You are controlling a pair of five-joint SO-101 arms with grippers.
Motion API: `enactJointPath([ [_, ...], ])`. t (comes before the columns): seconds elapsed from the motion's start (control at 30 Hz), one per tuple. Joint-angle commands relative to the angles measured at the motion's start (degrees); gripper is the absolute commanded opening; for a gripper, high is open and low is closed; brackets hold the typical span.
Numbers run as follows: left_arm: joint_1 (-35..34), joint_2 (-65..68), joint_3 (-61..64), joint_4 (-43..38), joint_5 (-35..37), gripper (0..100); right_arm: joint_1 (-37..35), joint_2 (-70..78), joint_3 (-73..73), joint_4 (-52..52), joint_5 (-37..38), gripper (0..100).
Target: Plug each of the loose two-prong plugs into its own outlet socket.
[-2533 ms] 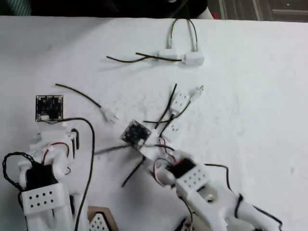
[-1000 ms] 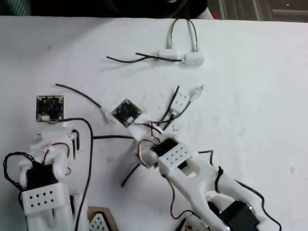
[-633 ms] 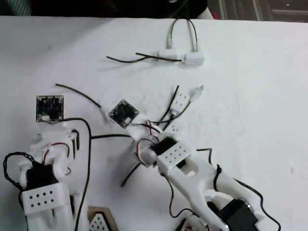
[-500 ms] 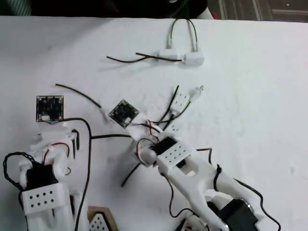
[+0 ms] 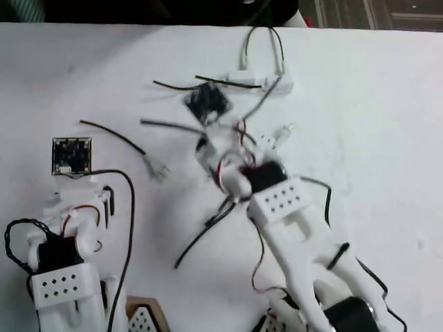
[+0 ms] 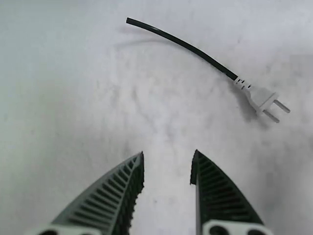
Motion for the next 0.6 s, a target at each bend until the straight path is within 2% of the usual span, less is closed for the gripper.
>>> enactJointPath([
  [0.0,-0.57,-0.75,-0.35,-1.14,-0.53,17,2.07,6.81,-11.96,-0.13,-0.18,1.7],
  [0.37,-0.31,-0.75,1.05,-3.34,-0.53,17,5.76,42.95,-41.41,-5.14,0.26,2.0],
  [0.47,-0.31,-0.75,1.67,-4.40,-0.53,17,6.29,49.27,-48.18,-1.45,-0.18,10.1],
  [0.57,-0.31,-0.75,1.76,-4.40,-0.53,17,6.46,50.77,-52.84,6.81,-2.11,19.8],
])
